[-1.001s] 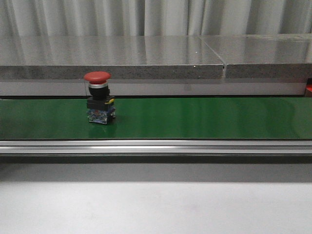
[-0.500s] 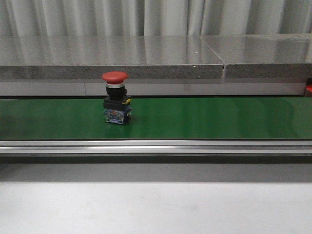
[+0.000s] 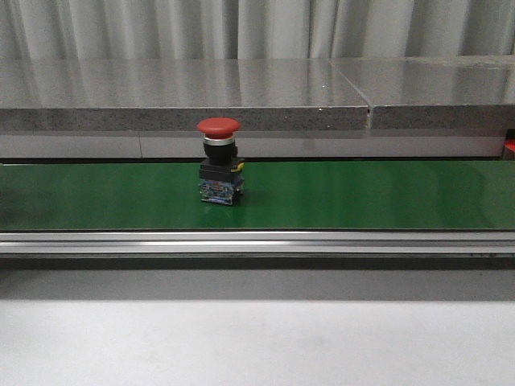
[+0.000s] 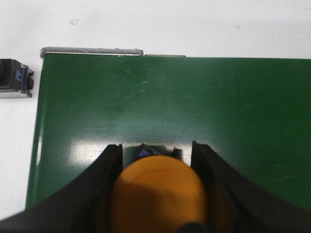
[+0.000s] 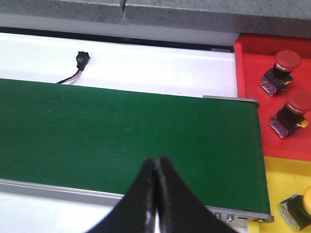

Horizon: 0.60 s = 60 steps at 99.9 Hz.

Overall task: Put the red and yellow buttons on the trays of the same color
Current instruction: 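Set the yellow button on the belt and open the left gripper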

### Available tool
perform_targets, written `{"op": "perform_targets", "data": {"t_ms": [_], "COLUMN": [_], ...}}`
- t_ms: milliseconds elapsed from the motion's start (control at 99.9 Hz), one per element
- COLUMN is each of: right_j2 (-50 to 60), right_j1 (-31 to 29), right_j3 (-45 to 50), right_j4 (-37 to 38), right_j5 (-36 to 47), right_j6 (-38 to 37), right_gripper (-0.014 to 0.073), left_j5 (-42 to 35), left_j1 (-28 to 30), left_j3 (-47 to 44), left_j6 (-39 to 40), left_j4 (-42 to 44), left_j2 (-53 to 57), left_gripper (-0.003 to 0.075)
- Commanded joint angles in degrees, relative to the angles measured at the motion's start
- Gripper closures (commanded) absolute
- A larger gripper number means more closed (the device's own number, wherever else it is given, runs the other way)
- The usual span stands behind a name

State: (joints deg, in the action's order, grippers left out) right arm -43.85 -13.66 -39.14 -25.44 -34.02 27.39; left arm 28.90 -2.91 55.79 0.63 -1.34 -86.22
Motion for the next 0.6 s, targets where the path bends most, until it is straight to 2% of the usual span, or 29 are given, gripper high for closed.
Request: {"op": "perform_targets", "data": {"t_ms": [0, 200, 270, 320, 590], "right_j2": [0.4, 0.4, 0.4, 0.4, 0.4], "right_j1": [0.1, 0.1, 0.1, 0.1, 0.1], "right_j3": [-1.5, -1.5, -1.5, -1.5, -1.5], "right_j4": [-1.0, -1.0, -1.0, -1.0, -1.0], "right_j5": [3.0, 3.0, 3.0, 3.0, 3.0], "right_j6": [0.4, 0.4, 0.4, 0.4, 0.4], "right_gripper": [0.0662, 0.0662, 0.0662, 0.0662, 0.0662], "left_j5": [-1.7, -0.9, -0.6, -0.4, 0.3], "left_j1": [0.2, 0.2, 0.2, 0.2, 0.2], "left_j3": [1.5, 1.5, 1.9, 2.2, 4.4], "left_j6": [0.6, 0.6, 0.6, 0.6, 0.6], "left_j4": [-0.2, -0.2, -0.2, -0.2, -0.2], "left_j2": [1.8, 1.8, 1.8, 1.8, 3.5], "left_gripper": [0.057, 0.022, 0.0146, 0.0125, 0.0126]}}
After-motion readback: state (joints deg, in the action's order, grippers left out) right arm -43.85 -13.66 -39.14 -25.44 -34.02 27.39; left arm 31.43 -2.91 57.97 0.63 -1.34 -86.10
